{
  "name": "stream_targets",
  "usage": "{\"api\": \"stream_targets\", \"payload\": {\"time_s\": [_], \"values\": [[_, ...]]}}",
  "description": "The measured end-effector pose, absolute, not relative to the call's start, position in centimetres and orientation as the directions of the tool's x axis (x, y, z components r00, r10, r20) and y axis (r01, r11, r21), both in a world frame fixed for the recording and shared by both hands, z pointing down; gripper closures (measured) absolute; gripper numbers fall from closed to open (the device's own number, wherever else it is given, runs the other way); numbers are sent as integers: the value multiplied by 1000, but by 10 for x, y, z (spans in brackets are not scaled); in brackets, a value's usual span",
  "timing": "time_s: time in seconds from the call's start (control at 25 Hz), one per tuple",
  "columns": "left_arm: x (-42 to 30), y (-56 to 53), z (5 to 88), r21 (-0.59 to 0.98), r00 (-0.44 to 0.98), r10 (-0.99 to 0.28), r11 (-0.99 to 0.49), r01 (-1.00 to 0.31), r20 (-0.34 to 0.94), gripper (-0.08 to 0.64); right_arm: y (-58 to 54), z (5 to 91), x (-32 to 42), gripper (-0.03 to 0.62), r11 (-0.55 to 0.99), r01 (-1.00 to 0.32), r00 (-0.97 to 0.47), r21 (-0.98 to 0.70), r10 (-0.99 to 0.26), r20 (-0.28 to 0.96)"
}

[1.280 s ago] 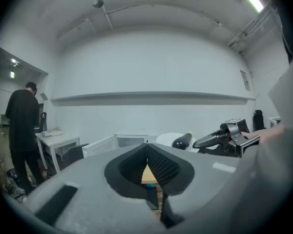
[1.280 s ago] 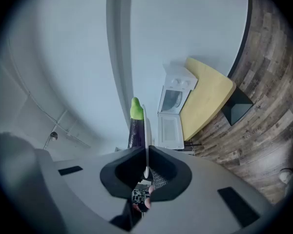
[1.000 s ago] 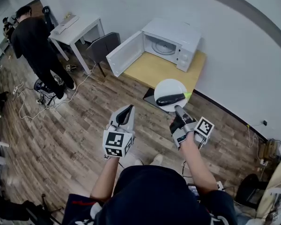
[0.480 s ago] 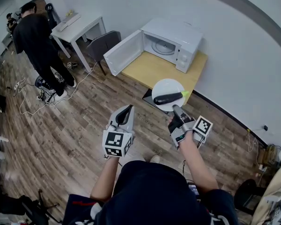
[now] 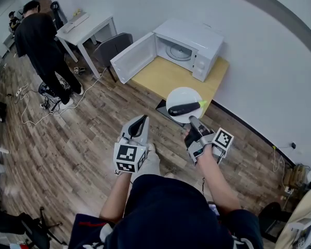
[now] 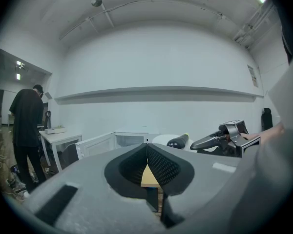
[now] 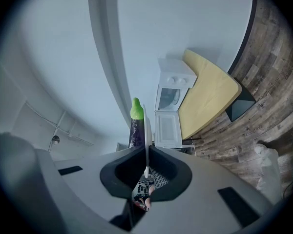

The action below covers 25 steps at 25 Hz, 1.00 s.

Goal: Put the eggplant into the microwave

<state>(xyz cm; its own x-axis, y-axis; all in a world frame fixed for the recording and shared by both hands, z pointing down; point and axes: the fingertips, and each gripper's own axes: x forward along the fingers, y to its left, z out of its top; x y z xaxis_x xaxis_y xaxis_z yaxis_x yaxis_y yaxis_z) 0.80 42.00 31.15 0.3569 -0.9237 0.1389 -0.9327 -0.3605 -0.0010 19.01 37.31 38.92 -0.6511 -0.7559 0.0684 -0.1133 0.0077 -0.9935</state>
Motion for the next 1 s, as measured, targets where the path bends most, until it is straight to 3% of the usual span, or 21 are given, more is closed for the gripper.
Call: {"api": "stream_targets", "payload": {"time_s": [1.0], "values": [[-20,298,322,14,358,-921,-361,-933,151,543,256,399,158,568,-5,-100,-667,-995,-742,71]]}}
